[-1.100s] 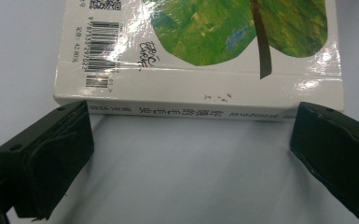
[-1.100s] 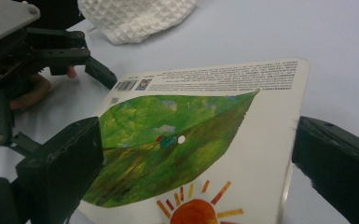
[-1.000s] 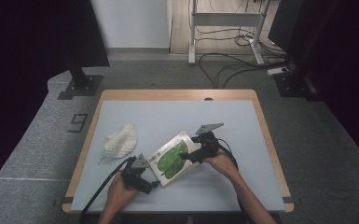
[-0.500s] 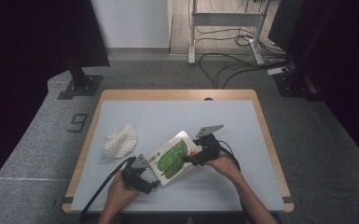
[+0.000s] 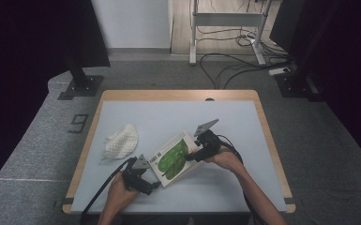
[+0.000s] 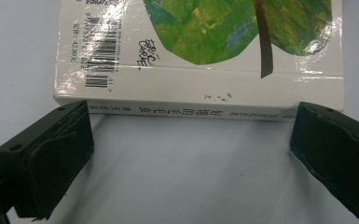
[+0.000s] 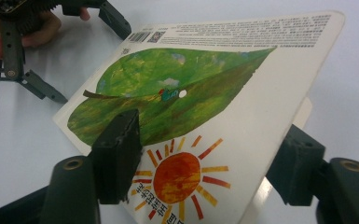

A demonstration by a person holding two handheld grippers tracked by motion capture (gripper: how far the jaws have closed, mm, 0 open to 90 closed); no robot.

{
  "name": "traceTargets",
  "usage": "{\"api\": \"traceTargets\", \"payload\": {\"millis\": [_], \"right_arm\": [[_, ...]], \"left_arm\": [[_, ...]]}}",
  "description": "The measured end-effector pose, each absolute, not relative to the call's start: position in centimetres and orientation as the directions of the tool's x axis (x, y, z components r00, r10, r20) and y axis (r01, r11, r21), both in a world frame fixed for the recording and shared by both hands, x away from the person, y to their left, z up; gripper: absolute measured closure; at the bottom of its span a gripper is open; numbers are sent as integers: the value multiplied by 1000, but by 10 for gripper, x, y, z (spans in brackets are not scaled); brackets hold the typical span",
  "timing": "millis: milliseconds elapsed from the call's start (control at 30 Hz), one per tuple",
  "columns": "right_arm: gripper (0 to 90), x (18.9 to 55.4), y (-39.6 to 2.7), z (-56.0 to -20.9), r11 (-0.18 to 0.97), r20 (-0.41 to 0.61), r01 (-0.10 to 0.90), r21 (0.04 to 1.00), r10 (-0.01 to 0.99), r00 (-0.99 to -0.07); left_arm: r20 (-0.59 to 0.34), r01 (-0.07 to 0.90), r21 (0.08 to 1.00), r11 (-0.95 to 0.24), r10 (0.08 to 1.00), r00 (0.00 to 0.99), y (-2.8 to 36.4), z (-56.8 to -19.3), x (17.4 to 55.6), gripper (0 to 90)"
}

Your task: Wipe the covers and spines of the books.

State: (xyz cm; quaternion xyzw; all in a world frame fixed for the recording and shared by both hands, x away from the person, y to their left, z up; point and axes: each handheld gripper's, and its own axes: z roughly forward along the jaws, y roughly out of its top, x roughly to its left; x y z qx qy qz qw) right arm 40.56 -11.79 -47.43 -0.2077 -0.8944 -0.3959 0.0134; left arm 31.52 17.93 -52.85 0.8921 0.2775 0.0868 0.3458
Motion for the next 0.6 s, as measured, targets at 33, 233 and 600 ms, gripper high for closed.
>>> {"api": "traceTargets", "payload": {"millis": [33,233,600], "right_arm": [[379,406,-119,-474,599,189,380,704,358,-914],[471,403,-126,-469,603,184,375,704,355,-916],[580,394,-133,-466,605,132,343,719,366,-921]], "left_arm": [[-37,435,665,-607,555,831,179,-528,315,0],[-38,436,665,-606,556,830,179,-528,315,0],[-54,468,666,-581,588,807,181,-527,316,0]]}}
